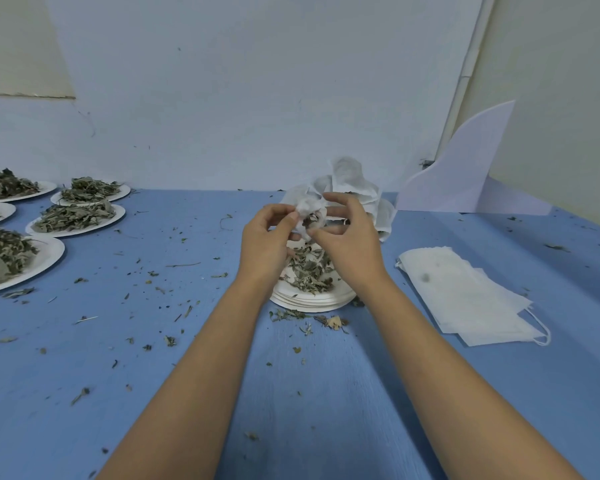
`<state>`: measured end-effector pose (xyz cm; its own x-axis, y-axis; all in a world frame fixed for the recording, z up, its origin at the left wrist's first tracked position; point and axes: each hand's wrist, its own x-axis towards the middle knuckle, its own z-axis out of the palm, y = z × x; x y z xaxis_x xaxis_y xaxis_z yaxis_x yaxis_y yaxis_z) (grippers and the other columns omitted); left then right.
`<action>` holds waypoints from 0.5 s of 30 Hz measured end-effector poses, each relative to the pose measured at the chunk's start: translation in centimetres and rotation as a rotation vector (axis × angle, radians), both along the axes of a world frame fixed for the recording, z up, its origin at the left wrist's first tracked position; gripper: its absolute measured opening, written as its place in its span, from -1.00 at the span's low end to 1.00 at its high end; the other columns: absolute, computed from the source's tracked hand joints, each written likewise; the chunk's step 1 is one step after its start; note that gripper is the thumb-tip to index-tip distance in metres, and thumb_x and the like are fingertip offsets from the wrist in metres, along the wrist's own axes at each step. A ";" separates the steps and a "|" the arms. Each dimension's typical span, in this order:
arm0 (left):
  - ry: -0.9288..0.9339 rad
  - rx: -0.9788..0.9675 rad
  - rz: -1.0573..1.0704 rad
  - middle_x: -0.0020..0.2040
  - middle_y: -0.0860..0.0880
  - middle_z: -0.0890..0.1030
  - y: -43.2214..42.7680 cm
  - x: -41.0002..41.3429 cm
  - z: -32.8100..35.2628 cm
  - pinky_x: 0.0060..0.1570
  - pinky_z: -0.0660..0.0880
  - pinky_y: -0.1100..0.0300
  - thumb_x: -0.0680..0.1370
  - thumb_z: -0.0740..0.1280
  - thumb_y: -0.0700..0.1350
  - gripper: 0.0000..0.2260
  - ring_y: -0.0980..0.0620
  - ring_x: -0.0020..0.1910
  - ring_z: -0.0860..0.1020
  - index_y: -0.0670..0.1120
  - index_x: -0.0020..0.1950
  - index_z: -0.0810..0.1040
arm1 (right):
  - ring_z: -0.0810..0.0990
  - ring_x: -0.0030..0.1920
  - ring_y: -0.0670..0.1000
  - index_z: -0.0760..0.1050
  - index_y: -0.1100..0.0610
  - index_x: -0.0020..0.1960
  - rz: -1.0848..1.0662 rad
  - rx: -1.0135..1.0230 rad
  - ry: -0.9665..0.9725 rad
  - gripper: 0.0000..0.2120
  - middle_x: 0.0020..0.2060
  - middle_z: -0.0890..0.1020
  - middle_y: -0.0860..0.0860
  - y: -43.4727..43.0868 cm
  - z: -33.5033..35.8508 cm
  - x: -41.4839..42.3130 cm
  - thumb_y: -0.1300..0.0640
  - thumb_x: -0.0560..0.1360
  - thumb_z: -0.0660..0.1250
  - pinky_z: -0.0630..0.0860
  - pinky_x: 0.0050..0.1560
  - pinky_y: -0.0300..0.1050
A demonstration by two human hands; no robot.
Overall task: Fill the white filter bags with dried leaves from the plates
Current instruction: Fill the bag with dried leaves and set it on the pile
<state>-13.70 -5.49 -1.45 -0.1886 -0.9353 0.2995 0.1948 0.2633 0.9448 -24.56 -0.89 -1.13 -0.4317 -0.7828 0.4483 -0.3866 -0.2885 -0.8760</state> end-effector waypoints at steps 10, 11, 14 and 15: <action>0.005 -0.012 -0.052 -0.22 0.09 0.62 0.0 -0.1 -0.1 -0.24 0.52 0.37 0.54 0.34 -0.23 -0.86 0.23 -0.27 0.59 -0.01 -0.15 0.58 | 0.51 -0.05 -0.27 0.51 0.02 0.06 -0.052 -0.009 -0.020 -0.81 -0.11 0.56 -0.23 -0.2 -0.3 -0.1 0.19 0.47 0.38 0.43 -0.13 -0.50; 0.003 -0.019 -0.066 -0.26 0.11 0.63 0.1 -0.1 -0.1 -0.23 0.52 0.36 0.53 0.34 -0.23 -0.85 0.24 -0.28 0.59 0.00 -0.17 0.59 | 0.51 -0.07 -0.28 0.51 0.03 0.03 -0.060 -0.016 -0.018 -0.83 -0.12 0.56 -0.23 -0.2 -0.3 -0.1 0.20 0.47 0.38 0.43 -0.15 -0.48; -0.003 -0.033 -0.128 -0.35 0.16 0.63 0.4 0.0 0.0 -0.23 0.51 0.38 0.52 0.35 -0.25 -0.83 0.26 -0.30 0.58 0.00 -0.20 0.60 | 0.47 -0.22 -0.39 0.48 0.04 -0.07 -0.095 -0.045 -0.001 -0.84 -0.20 0.54 -0.20 -0.3 -0.5 -0.1 0.26 0.44 0.37 0.39 -0.23 -0.50; -0.009 -0.034 -0.147 -0.35 0.16 0.63 0.5 0.0 0.1 -0.22 0.51 0.38 0.51 0.35 -0.25 -0.83 0.25 -0.29 0.58 -0.01 -0.20 0.60 | 0.46 -0.25 -0.40 0.47 0.04 -0.09 -0.106 -0.046 0.001 -0.83 -0.22 0.52 -0.19 -0.3 -0.5 -0.1 0.28 0.44 0.36 0.38 -0.24 -0.51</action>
<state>-13.69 -4.98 -1.38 -0.3257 -0.8866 0.3283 0.2256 0.2643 0.9377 -24.70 -1.20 -1.60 -0.5103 -0.7114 0.4832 -0.4177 -0.2861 -0.8624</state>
